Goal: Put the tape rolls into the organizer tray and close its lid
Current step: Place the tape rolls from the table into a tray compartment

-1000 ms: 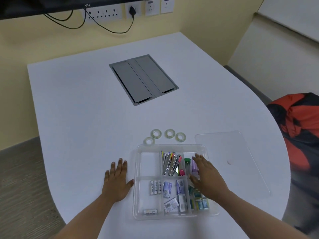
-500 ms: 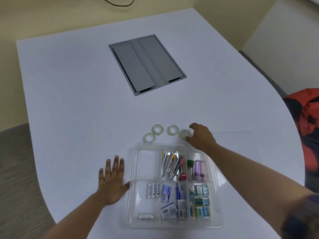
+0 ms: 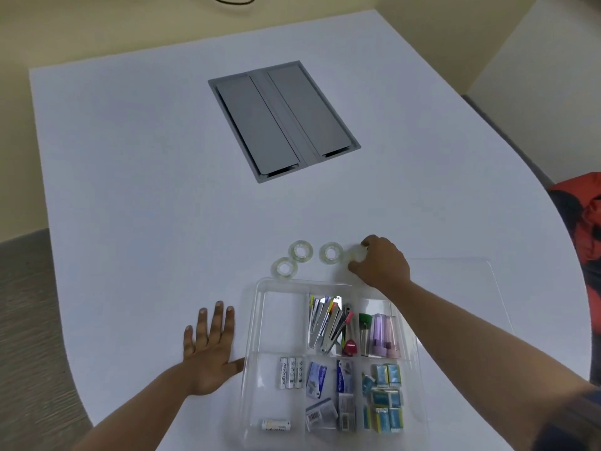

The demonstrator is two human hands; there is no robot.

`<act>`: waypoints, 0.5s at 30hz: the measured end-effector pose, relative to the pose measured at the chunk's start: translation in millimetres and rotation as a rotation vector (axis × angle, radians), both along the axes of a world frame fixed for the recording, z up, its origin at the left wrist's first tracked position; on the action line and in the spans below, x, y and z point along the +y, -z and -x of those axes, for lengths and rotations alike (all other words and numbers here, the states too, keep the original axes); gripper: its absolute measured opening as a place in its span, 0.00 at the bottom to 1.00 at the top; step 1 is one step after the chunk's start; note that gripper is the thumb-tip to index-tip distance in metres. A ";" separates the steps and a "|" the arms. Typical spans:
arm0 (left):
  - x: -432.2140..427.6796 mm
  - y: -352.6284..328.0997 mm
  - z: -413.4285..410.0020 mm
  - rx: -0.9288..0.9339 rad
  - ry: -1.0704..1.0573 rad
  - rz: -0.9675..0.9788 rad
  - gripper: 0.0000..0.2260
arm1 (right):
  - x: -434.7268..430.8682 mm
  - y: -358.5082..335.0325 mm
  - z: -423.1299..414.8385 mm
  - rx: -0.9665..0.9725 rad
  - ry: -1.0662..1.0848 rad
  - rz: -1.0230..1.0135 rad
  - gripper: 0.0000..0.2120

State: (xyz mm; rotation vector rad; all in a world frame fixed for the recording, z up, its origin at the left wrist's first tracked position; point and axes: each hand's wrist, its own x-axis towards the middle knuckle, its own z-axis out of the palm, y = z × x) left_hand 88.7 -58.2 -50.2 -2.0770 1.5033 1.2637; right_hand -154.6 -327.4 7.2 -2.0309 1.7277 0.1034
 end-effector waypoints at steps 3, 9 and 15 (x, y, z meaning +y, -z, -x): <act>0.8 -1.8 0.0 0.004 0.001 -0.005 0.43 | 20.4 -19.3 -9.4 -0.241 -0.038 0.038 0.25; 1.8 0.1 0.5 -0.008 -0.010 0.017 0.44 | 100.0 -38.1 -33.5 -0.246 -0.487 -0.050 0.27; 2.2 0.3 2.0 -0.032 -0.014 0.036 0.44 | 130.6 -21.6 -51.1 0.071 -0.785 -0.064 0.23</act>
